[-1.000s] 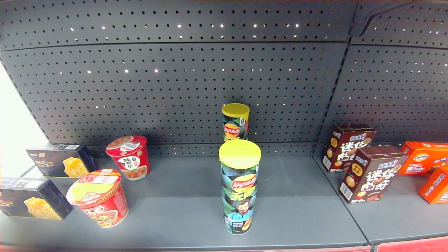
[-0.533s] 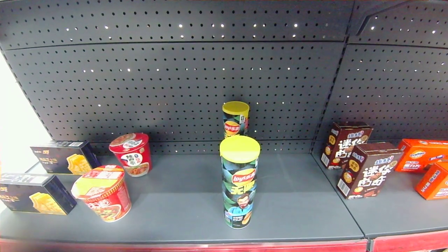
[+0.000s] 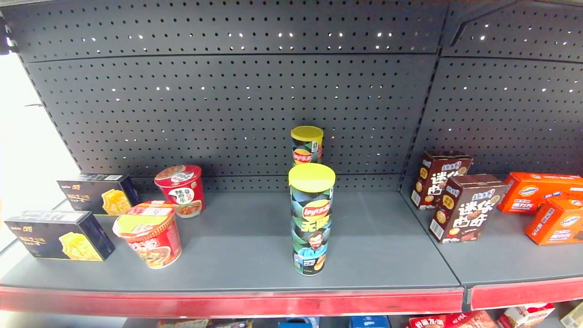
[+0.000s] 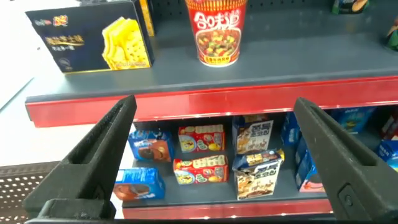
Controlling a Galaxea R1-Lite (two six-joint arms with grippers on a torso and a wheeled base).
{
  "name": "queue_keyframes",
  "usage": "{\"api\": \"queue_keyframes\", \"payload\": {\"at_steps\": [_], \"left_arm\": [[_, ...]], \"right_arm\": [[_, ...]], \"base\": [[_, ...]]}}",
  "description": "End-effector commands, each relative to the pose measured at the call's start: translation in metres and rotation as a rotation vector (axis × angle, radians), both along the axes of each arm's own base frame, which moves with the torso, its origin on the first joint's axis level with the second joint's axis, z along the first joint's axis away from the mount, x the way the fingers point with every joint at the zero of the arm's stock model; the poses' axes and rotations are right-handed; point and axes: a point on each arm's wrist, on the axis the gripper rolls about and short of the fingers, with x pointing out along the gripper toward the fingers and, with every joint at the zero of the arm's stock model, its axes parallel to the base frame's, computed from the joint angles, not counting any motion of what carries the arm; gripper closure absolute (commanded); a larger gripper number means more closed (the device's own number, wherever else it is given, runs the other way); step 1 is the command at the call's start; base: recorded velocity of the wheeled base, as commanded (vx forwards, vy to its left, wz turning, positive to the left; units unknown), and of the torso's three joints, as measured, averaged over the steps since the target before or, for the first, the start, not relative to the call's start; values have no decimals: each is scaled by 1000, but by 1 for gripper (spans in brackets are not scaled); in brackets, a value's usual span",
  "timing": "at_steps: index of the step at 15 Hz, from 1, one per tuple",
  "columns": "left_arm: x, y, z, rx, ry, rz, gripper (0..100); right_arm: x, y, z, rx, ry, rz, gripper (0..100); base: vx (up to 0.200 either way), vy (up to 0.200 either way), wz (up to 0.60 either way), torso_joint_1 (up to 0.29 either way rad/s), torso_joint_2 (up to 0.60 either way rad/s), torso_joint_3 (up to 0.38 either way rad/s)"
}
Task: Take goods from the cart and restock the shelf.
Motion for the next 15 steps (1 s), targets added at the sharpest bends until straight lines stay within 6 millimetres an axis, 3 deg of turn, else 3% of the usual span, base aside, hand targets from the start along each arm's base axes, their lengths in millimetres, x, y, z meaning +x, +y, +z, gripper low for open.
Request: {"api": "queue_keyframes", "payload": {"at_steps": [1, 4, 10, 13, 15], "left_arm": [[0, 0, 0, -2, 0, 0, 0], [0, 0, 0, -26, 1, 1, 0], [0, 0, 0, -43, 1, 2, 0], [0, 0, 0, -43, 1, 1, 0], [0, 0, 0, -43, 1, 2, 0]], "right_arm": [[0, 0, 0, -3, 4, -1, 0], [0, 0, 0, 0, 3, -13, 0], [0, 0, 0, -2, 3, 22, 0], [0, 1, 0, -3, 4, 30, 0], [0, 1, 0, -4, 4, 45, 0]], "base": [[0, 0, 0, 0, 0, 0], [0, 0, 600, 4, 4, 2], [0, 0, 0, 0, 0, 0], [0, 0, -600, 4, 1, 5], [0, 0, 0, 0, 0, 0]]}}
